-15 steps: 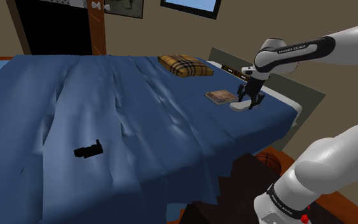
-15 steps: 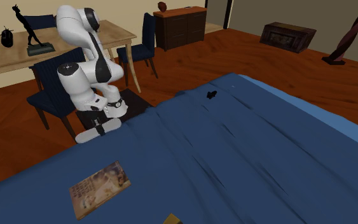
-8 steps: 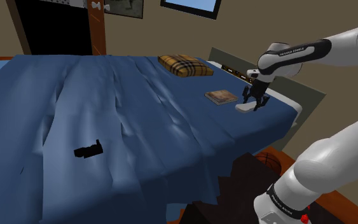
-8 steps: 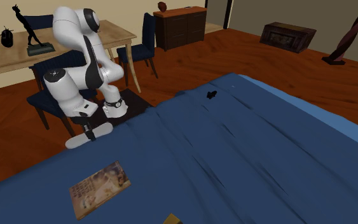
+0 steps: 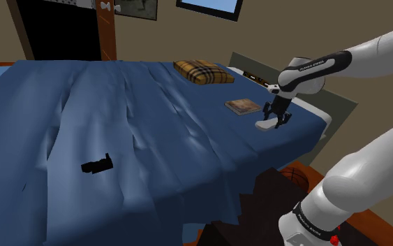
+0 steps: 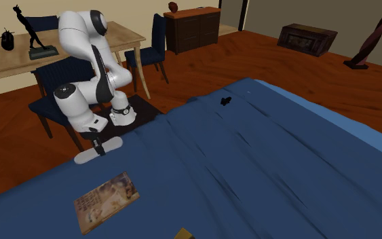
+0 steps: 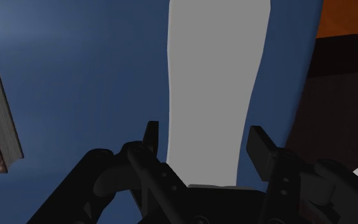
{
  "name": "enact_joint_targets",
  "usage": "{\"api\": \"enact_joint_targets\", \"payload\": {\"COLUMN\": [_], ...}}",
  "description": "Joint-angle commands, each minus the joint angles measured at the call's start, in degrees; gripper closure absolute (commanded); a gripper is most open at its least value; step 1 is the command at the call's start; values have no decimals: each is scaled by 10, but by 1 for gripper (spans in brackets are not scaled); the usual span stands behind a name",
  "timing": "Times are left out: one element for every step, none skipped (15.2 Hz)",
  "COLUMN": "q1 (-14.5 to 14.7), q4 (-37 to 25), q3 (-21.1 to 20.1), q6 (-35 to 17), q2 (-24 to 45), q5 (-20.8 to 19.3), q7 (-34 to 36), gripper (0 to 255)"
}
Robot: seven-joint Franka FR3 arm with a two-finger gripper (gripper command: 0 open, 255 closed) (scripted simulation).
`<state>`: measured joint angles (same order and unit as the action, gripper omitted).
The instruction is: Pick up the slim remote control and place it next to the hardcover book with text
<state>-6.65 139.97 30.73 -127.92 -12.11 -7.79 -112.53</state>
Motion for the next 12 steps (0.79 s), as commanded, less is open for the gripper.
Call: {"api": "enact_joint_targets", "payload": {"q1": [1,2,3,3,3,3,3,3,3,3,3,3], "q4": [7,11,16,16,16,16,16,16,16,16,16,16], "q3": [3,4,7,7,7,7,7,7,7,7,7,7], "q6": [-18,-27,-41,-41,-41,-41,-41,-41,-41,-41,-41,-41], "q2": [11,17,27,27,27,27,27,27,27,27,27,27], "q5": [5,7,12,12,12,12,12,12,12,12,12,12], "q7": [-4,-6,-10,-10,-10,-10,-10,-10,-10,-10,-10,-10], "gripper": [255,255,255,255,255,255,255,255,255,255,255,0]}}
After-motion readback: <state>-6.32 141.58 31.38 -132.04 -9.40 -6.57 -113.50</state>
